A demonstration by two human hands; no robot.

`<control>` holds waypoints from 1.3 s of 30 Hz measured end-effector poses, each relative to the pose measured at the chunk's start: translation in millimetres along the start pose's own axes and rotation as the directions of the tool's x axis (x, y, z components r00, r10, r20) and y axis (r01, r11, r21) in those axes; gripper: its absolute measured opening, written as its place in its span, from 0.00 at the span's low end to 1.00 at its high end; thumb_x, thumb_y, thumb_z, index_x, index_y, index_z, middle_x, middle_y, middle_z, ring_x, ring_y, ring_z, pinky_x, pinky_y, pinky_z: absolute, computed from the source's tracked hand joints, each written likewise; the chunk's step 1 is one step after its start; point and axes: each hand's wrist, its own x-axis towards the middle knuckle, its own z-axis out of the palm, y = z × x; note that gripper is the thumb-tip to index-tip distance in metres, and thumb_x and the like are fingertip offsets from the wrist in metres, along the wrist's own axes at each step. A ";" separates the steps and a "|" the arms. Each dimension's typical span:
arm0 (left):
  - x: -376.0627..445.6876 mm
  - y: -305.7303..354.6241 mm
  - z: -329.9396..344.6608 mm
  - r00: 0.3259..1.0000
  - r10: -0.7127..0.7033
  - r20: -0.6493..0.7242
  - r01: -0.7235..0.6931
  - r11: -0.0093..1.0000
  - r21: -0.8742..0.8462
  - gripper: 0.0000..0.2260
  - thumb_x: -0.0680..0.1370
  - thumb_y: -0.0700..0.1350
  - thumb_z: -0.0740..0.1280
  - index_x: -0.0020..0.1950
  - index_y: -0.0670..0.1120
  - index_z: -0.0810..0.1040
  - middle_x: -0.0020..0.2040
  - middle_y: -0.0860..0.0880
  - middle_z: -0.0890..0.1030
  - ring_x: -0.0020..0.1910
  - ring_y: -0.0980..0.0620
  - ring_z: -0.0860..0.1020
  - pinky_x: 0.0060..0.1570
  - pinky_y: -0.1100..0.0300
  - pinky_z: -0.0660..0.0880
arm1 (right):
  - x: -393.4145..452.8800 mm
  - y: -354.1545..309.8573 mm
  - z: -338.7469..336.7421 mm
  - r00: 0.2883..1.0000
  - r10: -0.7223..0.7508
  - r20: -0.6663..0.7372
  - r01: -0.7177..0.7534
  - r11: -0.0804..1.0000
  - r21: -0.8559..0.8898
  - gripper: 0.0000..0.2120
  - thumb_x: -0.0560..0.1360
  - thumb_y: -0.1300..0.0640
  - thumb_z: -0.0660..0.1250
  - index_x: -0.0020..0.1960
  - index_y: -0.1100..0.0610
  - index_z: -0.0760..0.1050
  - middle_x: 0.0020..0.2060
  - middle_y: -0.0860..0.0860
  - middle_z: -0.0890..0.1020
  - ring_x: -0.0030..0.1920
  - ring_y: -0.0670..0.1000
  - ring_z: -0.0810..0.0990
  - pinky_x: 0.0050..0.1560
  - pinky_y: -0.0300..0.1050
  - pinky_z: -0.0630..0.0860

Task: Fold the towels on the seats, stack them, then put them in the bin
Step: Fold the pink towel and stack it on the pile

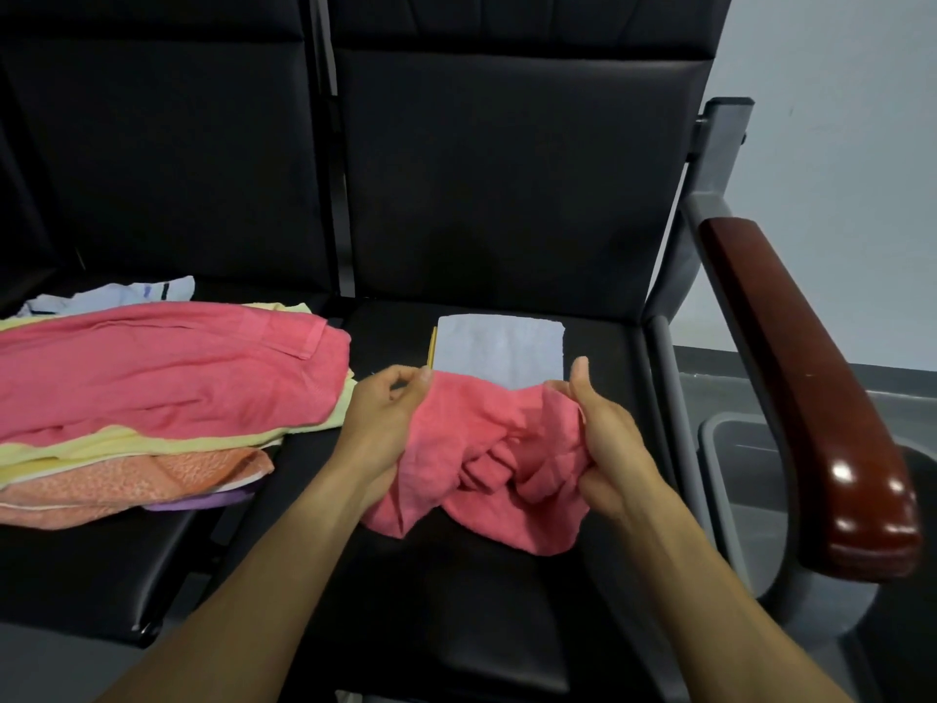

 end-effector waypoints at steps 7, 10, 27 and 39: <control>-8.5 -2.0 10.9 0.976 -0.104 0.191 0.128 0.985 -0.116 0.04 0.83 0.40 0.64 0.56 0.44 0.78 0.49 0.44 0.83 0.46 0.51 0.82 0.46 0.57 0.78 | -3.4 1.0 2.7 0.929 0.047 0.368 -0.121 0.976 0.182 0.21 0.68 0.66 0.71 0.60 0.68 0.77 0.50 0.63 0.84 0.47 0.57 0.85 0.47 0.51 0.84; -15.3 -2.4 17.4 0.945 -0.141 0.296 0.193 0.969 -0.156 0.07 0.84 0.38 0.61 0.60 0.42 0.76 0.49 0.41 0.83 0.44 0.48 0.83 0.43 0.56 0.80 | -2.4 5.3 5.4 0.931 0.028 0.363 -0.075 0.990 0.116 0.17 0.74 0.68 0.68 0.62 0.70 0.77 0.51 0.64 0.83 0.47 0.56 0.85 0.47 0.47 0.84; -21.3 10.7 14.8 0.980 -0.159 0.120 0.194 0.901 -0.388 0.06 0.77 0.30 0.68 0.53 0.37 0.79 0.39 0.43 0.85 0.34 0.51 0.84 0.34 0.63 0.80 | -15.5 23.1 29.6 0.877 -0.279 0.390 0.391 0.888 -0.243 0.09 0.82 0.68 0.60 0.60 0.61 0.75 0.41 0.57 0.85 0.47 0.53 0.86 0.53 0.45 0.81; -20.8 1.7 18.6 0.999 0.003 -0.047 -0.005 0.999 -0.037 0.02 0.77 0.40 0.73 0.48 0.43 0.82 0.42 0.43 0.87 0.44 0.41 0.86 0.52 0.45 0.82 | -19.7 23.6 31.6 0.681 -0.691 0.243 0.621 0.370 -0.691 0.08 0.73 0.52 0.75 0.38 0.52 0.78 0.42 0.43 0.74 0.48 0.39 0.71 0.47 0.28 0.67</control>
